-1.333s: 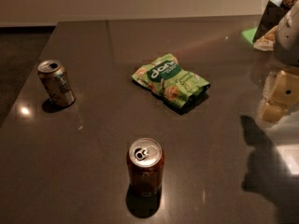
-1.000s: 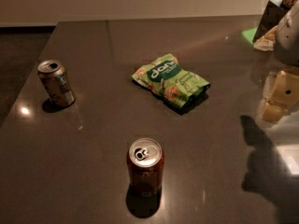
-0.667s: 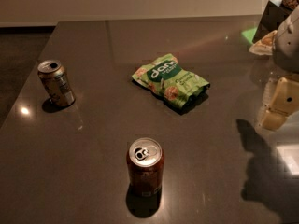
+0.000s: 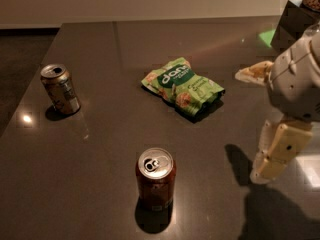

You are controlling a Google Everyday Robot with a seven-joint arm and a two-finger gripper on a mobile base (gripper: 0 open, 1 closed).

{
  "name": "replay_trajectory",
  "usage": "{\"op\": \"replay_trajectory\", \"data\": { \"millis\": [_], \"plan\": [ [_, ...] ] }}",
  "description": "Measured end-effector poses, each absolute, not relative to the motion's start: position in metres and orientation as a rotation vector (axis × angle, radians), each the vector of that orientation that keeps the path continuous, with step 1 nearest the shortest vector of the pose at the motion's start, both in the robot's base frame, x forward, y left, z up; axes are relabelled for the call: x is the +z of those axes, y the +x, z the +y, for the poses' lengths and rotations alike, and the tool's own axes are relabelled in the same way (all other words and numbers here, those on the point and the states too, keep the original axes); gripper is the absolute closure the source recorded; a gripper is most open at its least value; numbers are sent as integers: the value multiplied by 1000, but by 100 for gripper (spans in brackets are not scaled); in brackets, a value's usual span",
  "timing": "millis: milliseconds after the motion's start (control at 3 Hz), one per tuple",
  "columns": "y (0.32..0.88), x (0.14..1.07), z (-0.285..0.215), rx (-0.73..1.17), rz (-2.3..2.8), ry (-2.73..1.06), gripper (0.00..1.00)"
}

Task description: Knock coke can over

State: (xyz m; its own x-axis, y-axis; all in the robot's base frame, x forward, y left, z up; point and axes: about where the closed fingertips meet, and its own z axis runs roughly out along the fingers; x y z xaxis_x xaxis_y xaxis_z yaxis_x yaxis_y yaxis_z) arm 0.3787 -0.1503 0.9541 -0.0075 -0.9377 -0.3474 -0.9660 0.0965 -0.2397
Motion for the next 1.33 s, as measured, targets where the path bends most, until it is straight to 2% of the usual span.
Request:
{"op": "replay_trajectory", "data": {
  "millis": [667,1333],
  "plan": [
    [327,925,-72,346,1797,-1945,0],
    [311,911,-20,456,1740,-1910,0]
  ]
}}
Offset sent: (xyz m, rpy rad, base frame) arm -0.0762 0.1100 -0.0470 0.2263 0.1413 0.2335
